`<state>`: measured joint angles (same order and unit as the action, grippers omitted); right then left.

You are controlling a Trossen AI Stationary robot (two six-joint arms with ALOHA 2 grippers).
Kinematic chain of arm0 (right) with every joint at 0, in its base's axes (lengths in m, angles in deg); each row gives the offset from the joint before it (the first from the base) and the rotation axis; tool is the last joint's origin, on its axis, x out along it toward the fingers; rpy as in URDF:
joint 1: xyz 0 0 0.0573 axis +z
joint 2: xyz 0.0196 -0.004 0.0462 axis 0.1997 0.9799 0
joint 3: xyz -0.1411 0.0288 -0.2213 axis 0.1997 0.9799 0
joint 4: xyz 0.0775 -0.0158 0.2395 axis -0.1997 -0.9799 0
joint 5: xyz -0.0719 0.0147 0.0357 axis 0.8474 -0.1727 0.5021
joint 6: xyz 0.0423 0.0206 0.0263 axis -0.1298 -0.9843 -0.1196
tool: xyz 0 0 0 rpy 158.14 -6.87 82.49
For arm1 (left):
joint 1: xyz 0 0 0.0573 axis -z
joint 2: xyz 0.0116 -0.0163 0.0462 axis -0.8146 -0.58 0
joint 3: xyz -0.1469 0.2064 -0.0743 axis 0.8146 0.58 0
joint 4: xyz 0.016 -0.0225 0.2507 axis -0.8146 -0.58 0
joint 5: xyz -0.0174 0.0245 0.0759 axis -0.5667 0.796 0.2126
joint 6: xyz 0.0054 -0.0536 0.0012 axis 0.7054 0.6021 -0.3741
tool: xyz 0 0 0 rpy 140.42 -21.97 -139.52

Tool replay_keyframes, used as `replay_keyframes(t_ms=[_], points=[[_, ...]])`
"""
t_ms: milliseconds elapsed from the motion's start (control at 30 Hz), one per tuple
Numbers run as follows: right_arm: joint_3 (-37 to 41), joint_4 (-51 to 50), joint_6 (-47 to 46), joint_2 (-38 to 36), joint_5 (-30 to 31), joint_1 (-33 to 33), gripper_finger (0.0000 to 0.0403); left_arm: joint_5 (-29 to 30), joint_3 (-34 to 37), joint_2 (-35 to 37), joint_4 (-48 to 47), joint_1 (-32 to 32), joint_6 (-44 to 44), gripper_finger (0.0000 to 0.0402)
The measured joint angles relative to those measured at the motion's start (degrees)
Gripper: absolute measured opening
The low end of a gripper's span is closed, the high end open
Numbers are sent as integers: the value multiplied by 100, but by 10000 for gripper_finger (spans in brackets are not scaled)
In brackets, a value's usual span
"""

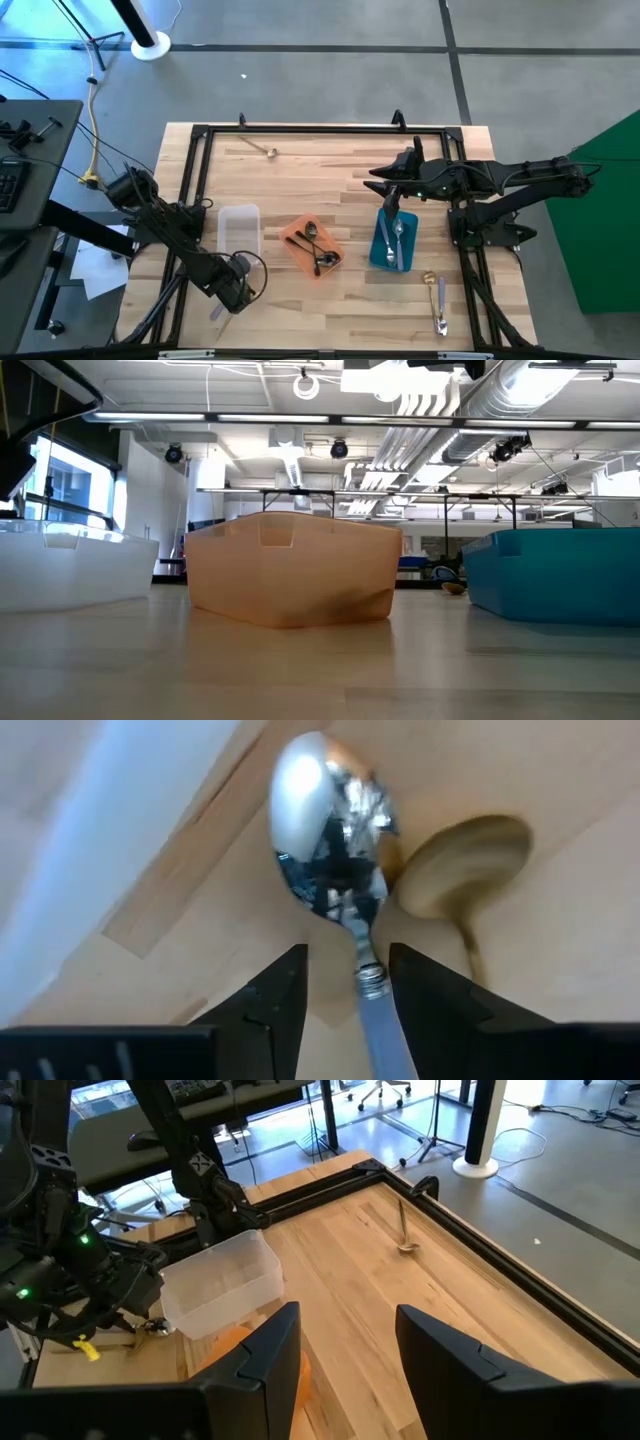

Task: Sort silverware by color (type)
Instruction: Put the left purple spoon into the blue bin

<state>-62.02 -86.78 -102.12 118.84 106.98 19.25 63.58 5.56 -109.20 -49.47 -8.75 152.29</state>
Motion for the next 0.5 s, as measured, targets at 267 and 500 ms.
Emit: replay_keyframes(t_ms=[267,500], points=[[-1,-22,6,0,0,2,151,-69,-20,-189,92,-52,-212,133],[-1,-26,8,0,0,0,151,-35,-11,-197,85,-55,-223,113]])
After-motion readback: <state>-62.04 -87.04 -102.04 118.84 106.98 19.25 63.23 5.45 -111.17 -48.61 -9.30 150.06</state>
